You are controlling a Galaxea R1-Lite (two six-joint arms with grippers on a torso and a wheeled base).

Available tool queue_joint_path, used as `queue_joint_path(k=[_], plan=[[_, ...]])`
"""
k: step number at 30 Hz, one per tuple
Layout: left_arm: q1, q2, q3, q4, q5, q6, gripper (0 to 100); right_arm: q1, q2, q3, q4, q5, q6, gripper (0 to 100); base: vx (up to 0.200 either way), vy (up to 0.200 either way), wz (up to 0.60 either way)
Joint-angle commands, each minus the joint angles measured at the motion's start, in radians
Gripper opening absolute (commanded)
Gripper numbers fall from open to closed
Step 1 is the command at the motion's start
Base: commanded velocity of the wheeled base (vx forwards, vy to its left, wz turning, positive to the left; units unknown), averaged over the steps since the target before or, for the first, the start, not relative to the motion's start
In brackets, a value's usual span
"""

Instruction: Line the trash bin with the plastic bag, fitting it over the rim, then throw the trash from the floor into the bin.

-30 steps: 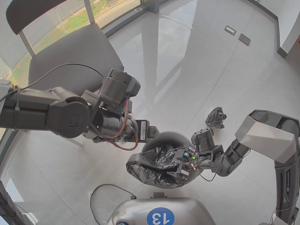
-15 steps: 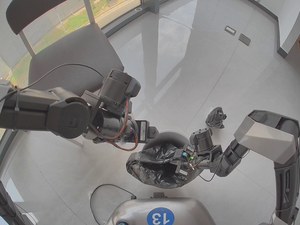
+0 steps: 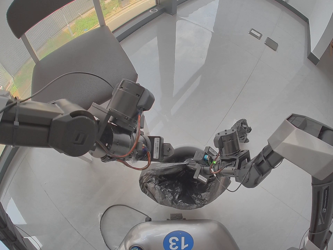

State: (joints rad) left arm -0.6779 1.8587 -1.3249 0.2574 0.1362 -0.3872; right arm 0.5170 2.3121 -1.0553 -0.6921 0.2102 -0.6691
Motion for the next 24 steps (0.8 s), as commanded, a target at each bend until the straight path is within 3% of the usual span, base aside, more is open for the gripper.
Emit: queue_joint_path(k=[1, 12, 24], plan=[[0.001, -0.018, 0.021, 0.0, 0.002, -0.001, 100, -0.029, -0.034, -0.035, -0.001, 0.0, 0.0, 0, 0.0, 0.0, 0.0], [-0.006, -0.044, 0.064, 0.0, 0.003, -0.01, 100, -0.066, -0.04, -0.213, 0.026, 0.0, 0.034, 0, 0.0, 0.0, 0.0], [-0.014, -0.046, 0.07, 0.0, 0.011, -0.012, 100, -0.068, -0.034, -0.269, 0.056, 0.0, 0.04, 0, 0.0, 0.0, 0.0]])
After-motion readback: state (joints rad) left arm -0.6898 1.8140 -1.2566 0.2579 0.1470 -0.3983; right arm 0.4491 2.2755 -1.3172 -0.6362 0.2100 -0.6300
